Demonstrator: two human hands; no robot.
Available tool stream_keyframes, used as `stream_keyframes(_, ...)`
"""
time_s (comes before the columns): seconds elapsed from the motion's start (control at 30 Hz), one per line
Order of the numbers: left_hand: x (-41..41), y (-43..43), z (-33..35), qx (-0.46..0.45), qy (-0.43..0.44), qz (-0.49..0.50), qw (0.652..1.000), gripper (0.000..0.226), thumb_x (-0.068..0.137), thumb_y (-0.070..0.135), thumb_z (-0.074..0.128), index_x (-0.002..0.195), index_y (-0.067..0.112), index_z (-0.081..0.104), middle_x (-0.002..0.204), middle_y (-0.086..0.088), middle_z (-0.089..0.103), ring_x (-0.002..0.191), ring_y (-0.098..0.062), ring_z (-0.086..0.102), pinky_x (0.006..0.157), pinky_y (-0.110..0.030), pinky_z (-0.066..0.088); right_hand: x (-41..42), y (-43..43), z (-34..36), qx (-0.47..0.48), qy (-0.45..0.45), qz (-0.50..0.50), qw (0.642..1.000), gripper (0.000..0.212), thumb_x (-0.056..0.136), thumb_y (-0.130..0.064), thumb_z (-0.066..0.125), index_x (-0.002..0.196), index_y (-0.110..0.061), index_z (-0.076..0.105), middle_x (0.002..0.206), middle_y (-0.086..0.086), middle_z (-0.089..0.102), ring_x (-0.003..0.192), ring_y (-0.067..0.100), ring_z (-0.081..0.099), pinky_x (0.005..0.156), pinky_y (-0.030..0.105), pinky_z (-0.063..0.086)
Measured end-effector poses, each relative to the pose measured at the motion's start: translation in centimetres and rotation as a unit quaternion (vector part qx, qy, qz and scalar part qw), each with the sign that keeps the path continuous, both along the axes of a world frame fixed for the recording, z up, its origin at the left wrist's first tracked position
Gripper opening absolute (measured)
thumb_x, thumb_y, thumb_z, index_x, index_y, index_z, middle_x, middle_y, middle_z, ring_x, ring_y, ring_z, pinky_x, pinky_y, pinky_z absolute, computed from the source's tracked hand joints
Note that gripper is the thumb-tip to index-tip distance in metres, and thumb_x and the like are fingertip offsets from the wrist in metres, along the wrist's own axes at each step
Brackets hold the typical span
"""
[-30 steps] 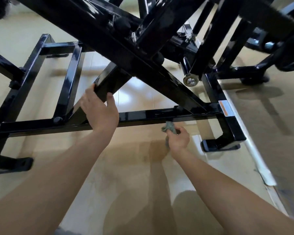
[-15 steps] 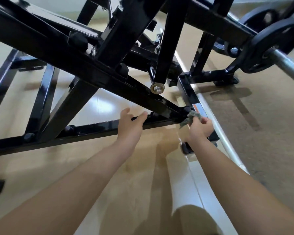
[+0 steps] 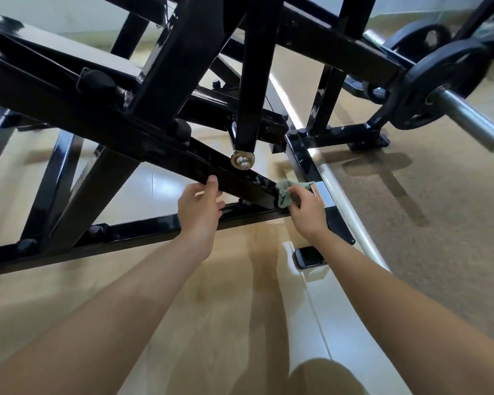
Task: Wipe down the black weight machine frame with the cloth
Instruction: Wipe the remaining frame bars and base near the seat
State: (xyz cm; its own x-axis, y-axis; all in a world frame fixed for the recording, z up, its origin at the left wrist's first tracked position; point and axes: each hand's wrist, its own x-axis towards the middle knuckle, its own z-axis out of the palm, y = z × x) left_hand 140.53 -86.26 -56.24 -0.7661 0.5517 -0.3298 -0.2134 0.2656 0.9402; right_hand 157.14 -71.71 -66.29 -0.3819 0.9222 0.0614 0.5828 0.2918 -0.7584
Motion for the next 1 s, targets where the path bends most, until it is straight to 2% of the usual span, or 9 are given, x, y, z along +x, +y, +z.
stream_keyframes(0.1, 0.3, 0.2, -0.3, -0.005, 0.025, 0.008, 1.0, 0.031, 0.103, 0.046, 0.053, 0.111, 0.016, 0.059, 0.104, 0.001, 0.073, 0.091, -0.014, 0.072, 0.086, -0.033, 0.058, 0.9, 1.1, 1.0, 0.074, -0.095, 0.062, 0.991, 0.023, 0.095, -0.002, 0.054, 0.11, -0.012, 0.069, 0.104, 0.007, 0.072, 0.097, 0.027, 0.061, 0.092, 0.036, 0.046)
stream_keyframes(0.17, 0.6, 0.4, -0.4, -0.007, 0.027, 0.016, 0.999, 0.029, 0.103, 0.047, 0.052, 0.109, 0.019, 0.057, 0.104, 0.002, 0.073, 0.09, -0.013, 0.072, 0.088, -0.035, 0.058, 1.4, 2.4, 2.7, 0.073, -0.159, 0.138, 0.975, 0.025, 0.091, 0.002, 0.056, 0.105, -0.012, 0.071, 0.097, 0.005, 0.072, 0.092, 0.025, 0.063, 0.082, 0.025, 0.044)
stream_keyframes(0.23, 0.8, 0.7, -0.5, -0.009, 0.029, 0.026, 0.999, 0.025, 0.103, 0.048, 0.05, 0.103, 0.023, 0.054, 0.102, 0.003, 0.072, 0.088, -0.015, 0.072, 0.088, -0.039, 0.058, 1.9, 4.3, 4.7, 0.069, -0.268, 0.228, 0.934, 0.024, 0.086, 0.002, 0.06, 0.098, -0.015, 0.073, 0.087, 0.0, 0.07, 0.086, 0.021, 0.064, 0.074, 0.017, 0.044)
stream_keyframes(0.37, 1.3, 1.1, -0.8, -0.014, 0.057, 0.044, 0.997, 0.026, 0.104, 0.049, 0.047, 0.103, 0.023, 0.05, 0.104, -0.001, 0.071, 0.084, -0.017, 0.072, 0.09, -0.047, 0.059, 3.6, 7.1, 7.9, 0.097, -0.415, 0.281, 0.86, 0.022, 0.088, -0.003, 0.061, 0.094, -0.019, 0.075, 0.086, -0.002, 0.068, 0.082, 0.02, 0.061, 0.074, 0.032, 0.049)
stream_keyframes(0.53, 2.0, 1.7, -0.8, -0.002, 0.038, 0.069, 0.997, 0.029, 0.105, 0.05, 0.044, 0.108, 0.022, 0.049, 0.102, 0.001, 0.068, 0.088, -0.02, 0.071, 0.088, -0.045, 0.059, 7.9, 7.9, 9.1, 0.165, -0.302, 0.17, 0.924, 0.005, 0.085, -0.015, 0.073, 0.09, -0.017, 0.073, 0.081, -0.008, 0.059, 0.076, 0.018, 0.059, 0.066, 0.027, 0.04)
stream_keyframes(0.6, 2.9, 1.8, -1.1, -0.02, 0.018, 0.053, 0.998, 0.028, 0.106, 0.048, 0.041, 0.106, 0.022, 0.053, 0.102, 0.001, 0.068, 0.09, -0.019, 0.069, 0.089, -0.044, 0.059, 9.7, 6.9, 7.0, 0.133, -0.287, 0.146, 0.938, 0.008, 0.084, -0.02, 0.077, 0.09, -0.016, 0.074, 0.087, -0.004, 0.064, 0.077, 0.018, 0.059, 0.062, 0.027, 0.041)
stream_keyframes(0.73, 6.9, 1.3, -3.6, -0.082, 0.042, -0.133, 0.987, 0.033, 0.106, 0.043, 0.043, 0.096, 0.021, 0.065, 0.099, 0.002, 0.069, 0.096, -0.021, 0.066, 0.095, -0.048, 0.054, 12.3, 4.4, 2.8, 0.053, -0.277, 0.184, 0.942, 0.022, 0.086, -0.019, 0.077, 0.106, -0.012, 0.078, 0.126, 0.001, 0.069, 0.102, 0.021, 0.068, 0.087, 0.03, 0.051)
stream_keyframes(0.87, 9.8, 2.5, -5.4, -0.133, 0.283, -0.347, 0.884, 0.016, 0.098, 0.042, 0.056, 0.097, 0.031, 0.067, 0.1, 0.013, 0.068, 0.097, -0.012, 0.062, 0.088, -0.039, 0.052, 12.4, 4.4, 2.1, 0.063, -0.256, 0.172, 0.949, 0.029, 0.087, -0.016, 0.075, 0.117, -0.016, 0.076, 0.135, 0.001, 0.065, 0.115, 0.022, 0.065, 0.1, 0.032, 0.047)
stream_keyframes(1.0, 8.9, 4.5, -6.1, -0.128, 0.635, -0.394, 0.652, 0.033, 0.092, 0.036, 0.06, 0.122, 0.025, 0.065, 0.134, 0.002, 0.062, 0.133, -0.024, 0.049, 0.112, -0.04, 0.035, 11.5, 4.5, 1.2, 0.08, -0.253, 0.154, 0.952, 0.038, 0.089, -0.017, 0.073, 0.127, -0.016, 0.07, 0.142, 0.001, 0.059, 0.124, 0.023, 0.059, 0.102, 0.031, 0.042)
